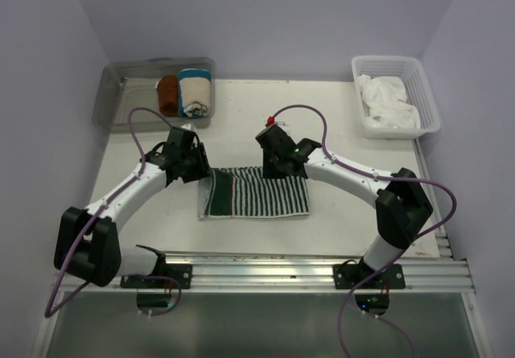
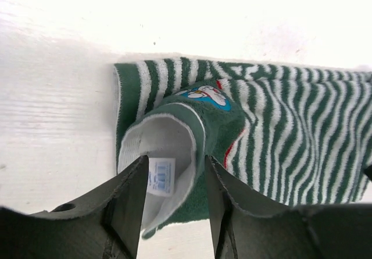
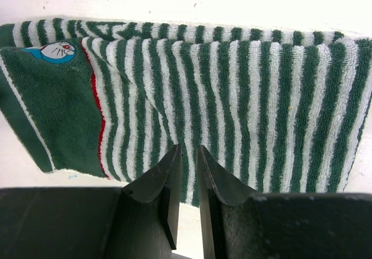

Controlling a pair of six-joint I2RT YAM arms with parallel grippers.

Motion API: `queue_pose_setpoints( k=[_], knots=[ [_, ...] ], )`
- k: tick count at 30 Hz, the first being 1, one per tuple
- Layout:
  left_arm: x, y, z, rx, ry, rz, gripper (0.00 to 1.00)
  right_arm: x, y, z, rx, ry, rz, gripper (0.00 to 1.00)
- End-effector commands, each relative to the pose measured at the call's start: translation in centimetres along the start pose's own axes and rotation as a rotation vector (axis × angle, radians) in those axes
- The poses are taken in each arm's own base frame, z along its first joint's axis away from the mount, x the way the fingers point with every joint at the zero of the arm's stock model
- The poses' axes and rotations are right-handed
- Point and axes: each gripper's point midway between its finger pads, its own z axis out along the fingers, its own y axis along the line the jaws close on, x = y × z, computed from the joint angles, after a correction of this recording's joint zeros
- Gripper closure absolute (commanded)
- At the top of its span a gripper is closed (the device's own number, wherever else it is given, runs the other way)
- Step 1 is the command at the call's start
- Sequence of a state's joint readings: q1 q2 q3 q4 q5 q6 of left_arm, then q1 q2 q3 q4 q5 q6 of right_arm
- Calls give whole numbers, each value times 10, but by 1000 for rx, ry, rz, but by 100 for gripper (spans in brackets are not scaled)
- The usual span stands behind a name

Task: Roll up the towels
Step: Fold the towel

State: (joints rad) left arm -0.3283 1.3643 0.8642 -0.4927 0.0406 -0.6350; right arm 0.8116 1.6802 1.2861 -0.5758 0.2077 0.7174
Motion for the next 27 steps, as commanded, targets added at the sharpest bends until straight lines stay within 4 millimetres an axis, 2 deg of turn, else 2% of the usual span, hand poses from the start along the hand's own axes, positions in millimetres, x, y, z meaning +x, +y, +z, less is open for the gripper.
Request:
queue_pose_setpoints(
  k=[1,5,7,9,11,12,16,20,23,27],
  knots=[
    [-35,-2,-39,-7,-171,12,53,-14,10,-8,-26,-39,2,79],
    [-29,-20,-43,92,-147,51,64,-14,13,-4,-33,-34,3,79],
    [-21,-28,-34,125,-104,75,67,-14,13,-2,-28,-28,0,79],
    [-13,-47,-29,191,-72,120,68,-13,11,-2,-16,-15,-7,80],
    [-2,-59,-20,214,-28,150,68,-14,7,-4,2,-24,-14,80],
    [-2,-61,-17,218,-29,153,68,-15,5,-6,5,-29,-16,81],
    [-5,-50,4,129,-8,164,69,-16,-6,-10,24,-39,-6,82],
    [-13,-15,21,20,23,148,71,-17,-18,-10,45,-42,-7,82],
    [-13,0,29,-20,27,147,72,-25,-41,-5,87,-36,12,82],
    [-6,5,43,-43,69,117,73,-35,-71,6,125,-14,25,82]
  ],
)
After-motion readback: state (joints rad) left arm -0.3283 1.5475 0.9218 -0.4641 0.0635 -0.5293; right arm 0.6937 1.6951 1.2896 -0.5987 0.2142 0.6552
